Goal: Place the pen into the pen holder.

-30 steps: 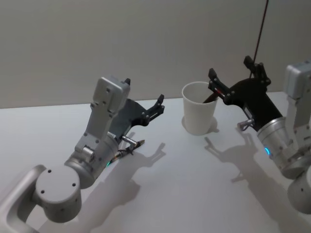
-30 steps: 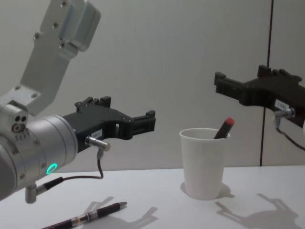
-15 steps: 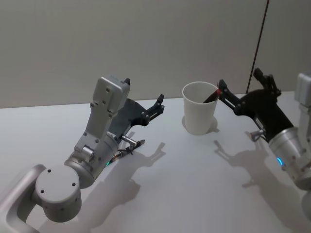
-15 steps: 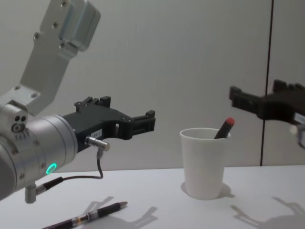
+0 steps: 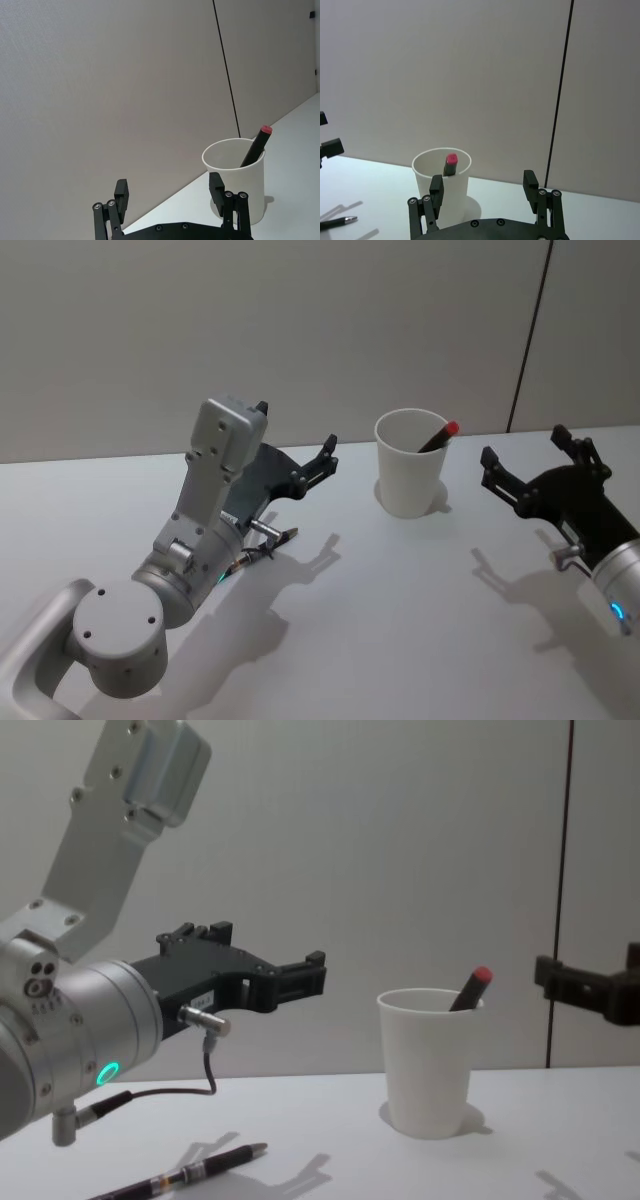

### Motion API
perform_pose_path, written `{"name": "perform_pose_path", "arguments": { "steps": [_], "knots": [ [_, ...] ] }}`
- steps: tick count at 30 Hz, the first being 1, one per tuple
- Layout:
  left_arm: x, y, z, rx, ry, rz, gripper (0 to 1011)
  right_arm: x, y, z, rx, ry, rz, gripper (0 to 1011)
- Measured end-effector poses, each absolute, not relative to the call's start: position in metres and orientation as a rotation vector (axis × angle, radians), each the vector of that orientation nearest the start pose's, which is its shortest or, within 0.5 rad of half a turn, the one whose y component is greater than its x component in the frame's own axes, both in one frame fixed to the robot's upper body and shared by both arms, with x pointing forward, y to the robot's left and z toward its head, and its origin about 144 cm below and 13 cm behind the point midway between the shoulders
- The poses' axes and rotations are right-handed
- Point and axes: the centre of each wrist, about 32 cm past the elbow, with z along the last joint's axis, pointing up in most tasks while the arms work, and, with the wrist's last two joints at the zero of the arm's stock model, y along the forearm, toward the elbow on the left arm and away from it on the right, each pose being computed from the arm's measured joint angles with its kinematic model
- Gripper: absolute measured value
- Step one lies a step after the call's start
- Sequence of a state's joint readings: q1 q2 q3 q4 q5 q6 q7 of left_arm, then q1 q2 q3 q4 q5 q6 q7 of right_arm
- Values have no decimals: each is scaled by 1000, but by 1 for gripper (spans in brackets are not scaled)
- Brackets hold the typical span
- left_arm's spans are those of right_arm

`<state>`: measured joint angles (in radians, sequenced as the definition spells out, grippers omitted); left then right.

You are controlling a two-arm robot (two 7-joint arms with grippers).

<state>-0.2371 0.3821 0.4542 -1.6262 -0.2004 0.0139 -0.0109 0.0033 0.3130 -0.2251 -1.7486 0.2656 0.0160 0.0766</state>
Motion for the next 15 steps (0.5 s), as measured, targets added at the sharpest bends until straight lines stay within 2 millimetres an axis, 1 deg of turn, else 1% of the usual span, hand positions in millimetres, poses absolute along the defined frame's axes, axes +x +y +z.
{"name": "perform_pose_path", "arguments": {
  "steps": [5, 15],
  "knots": [
    [492, 198, 1204, 61, -268, 1124, 1001, 444, -236, 1189, 29, -78, -1229, 1001],
    [492, 198, 1204, 61, -268, 1124, 1001, 443, -237, 1189, 25, -74, -1230, 1002]
  ]
}}
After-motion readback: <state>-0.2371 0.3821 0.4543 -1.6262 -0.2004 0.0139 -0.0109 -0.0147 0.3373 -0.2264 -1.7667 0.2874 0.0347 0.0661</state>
